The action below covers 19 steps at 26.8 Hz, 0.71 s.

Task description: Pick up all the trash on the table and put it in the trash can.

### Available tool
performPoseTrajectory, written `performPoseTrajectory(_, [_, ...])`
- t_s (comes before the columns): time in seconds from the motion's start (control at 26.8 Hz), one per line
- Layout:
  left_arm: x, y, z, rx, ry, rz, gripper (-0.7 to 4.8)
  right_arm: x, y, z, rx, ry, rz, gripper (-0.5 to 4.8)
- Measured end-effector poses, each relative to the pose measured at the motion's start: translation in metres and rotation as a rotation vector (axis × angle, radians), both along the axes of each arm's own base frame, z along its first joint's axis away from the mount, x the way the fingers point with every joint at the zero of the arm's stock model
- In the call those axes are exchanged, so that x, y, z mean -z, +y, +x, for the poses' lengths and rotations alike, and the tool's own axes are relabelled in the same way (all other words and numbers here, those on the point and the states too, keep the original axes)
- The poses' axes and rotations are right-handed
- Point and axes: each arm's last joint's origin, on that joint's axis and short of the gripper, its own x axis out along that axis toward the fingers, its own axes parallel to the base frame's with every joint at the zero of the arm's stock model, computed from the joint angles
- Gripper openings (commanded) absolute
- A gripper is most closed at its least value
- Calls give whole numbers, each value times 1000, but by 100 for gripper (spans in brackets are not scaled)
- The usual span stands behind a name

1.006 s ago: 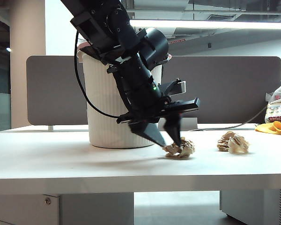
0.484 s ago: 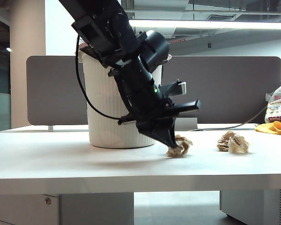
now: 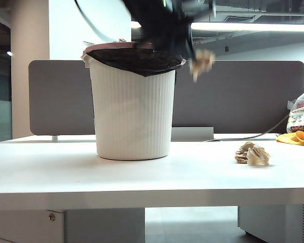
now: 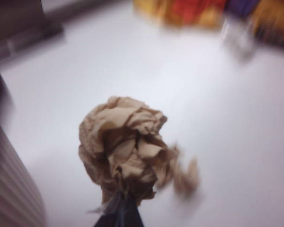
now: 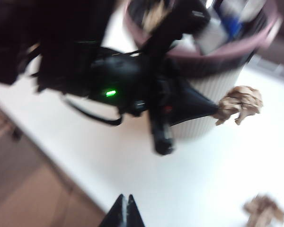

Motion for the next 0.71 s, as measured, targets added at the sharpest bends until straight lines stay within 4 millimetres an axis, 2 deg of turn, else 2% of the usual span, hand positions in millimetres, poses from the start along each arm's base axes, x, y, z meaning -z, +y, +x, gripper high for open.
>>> performPoseTrajectory(0.19, [-61, 12, -11, -14, -194, -14, -6, -16, -2, -2, 32, -113, 73, -2])
performPoseTrajectory(0.26, [-83, 23, -12, -57, -263, -10, -6, -20, -1, -1, 34, -141, 89, -2])
performPoseTrajectory(0.37, [-102, 45, -1, -130, -306, -15, -6, -29, 1, 3, 38, -181, 110, -2])
performPoseTrajectory(0.48, [-105, 76, 18, -226, -299, 8, -6, -41, 4, 12, 48, -211, 125, -2])
performPoseTrajectory(0.71, [-93, 123, 45, -361, -201, 43, -6, -64, 15, 33, 59, -244, 140, -2])
